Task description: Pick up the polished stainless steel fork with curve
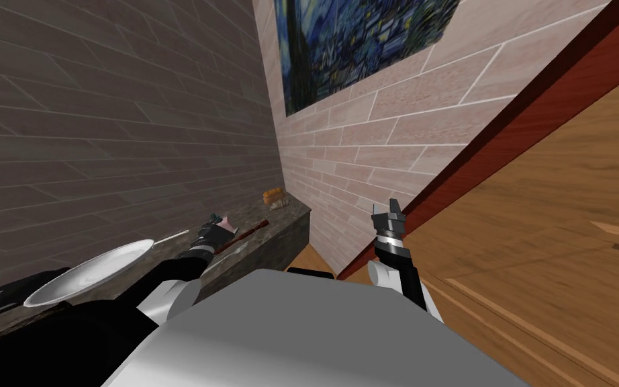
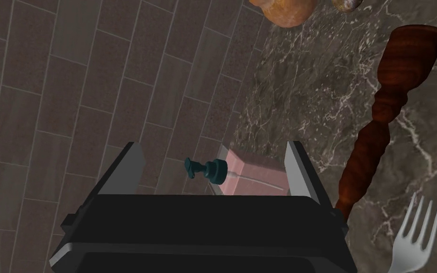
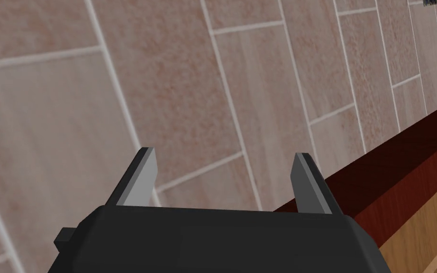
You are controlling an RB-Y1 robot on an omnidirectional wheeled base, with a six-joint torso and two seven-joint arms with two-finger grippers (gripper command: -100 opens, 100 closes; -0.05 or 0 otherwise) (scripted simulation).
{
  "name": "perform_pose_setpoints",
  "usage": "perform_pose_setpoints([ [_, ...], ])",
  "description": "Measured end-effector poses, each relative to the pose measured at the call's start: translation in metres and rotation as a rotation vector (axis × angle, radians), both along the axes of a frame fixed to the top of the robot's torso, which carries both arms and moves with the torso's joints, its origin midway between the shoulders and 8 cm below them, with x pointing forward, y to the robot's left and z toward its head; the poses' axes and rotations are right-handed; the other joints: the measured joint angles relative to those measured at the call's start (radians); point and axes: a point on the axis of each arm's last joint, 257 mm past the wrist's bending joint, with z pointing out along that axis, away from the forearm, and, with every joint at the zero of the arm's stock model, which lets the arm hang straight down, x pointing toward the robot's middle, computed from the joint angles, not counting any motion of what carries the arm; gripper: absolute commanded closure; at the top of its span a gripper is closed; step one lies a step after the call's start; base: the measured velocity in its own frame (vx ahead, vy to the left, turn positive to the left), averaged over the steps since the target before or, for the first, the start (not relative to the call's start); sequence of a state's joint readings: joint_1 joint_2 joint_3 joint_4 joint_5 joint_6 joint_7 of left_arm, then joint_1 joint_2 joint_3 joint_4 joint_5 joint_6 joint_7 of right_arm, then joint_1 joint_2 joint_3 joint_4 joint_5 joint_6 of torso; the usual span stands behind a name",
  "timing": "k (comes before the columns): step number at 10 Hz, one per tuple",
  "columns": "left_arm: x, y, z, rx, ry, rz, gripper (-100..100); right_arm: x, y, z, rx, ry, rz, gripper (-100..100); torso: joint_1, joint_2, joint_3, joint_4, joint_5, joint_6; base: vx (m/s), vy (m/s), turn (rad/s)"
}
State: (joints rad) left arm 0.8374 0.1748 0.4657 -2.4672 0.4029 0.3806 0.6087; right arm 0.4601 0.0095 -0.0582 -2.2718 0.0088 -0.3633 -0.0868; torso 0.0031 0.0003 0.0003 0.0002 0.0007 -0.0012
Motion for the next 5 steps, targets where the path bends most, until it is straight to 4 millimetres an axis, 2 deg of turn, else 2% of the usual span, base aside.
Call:
perform_pose_setpoints([
  [1, -0.001, 0.001, -0.004, -0.012, 0.017, 0.005, -100, 0.0, 0.0, 0.0, 0.0, 0.0, 0.0, 0, 0.0, 0.0, 0.0, 0.0, 0.0, 0.0, 0.002, 0.006, -0.287],
  [2, -0.01, 0.003, -0.012, -0.042, 0.042, 0.022, -100, 0.0, 0.0, 0.0, 0.0, 0.0, 0.0, 0, -0.001, 0.0, 0.0, 0.0, 0.0, 0.001, -0.002, 0.017, -0.172],
  [3, -0.016, 0.008, -0.02, -0.066, 0.067, 0.033, -100, 0.0, 0.0, 0.0, 0.0, 0.0, 0.0, 0, 0.0, 0.0, 0.0, 0.0, 0.0, 0.0, 0.0, 0.02, -0.32],
  [4, -0.025, 0.013, -0.03, -0.1, 0.091, 0.052, -100, 0.0, 0.0, 0.0, 0.0, 0.0, 0.0, 0, 0.0, 0.0, 0.0, 0.0, 0.0, 0.001, -0.001, 0.028, -0.136],
  [5, -0.028, 0.014, -0.036, -0.12, 0.106, 0.063, -100, 0.0, 0.0, 0.0, 0.0, 0.0, 0.0, 0, 0.001, -0.001, 0.0, 0.0, 0.0, 0.0, 0.0, 0.014, 0.031],
])
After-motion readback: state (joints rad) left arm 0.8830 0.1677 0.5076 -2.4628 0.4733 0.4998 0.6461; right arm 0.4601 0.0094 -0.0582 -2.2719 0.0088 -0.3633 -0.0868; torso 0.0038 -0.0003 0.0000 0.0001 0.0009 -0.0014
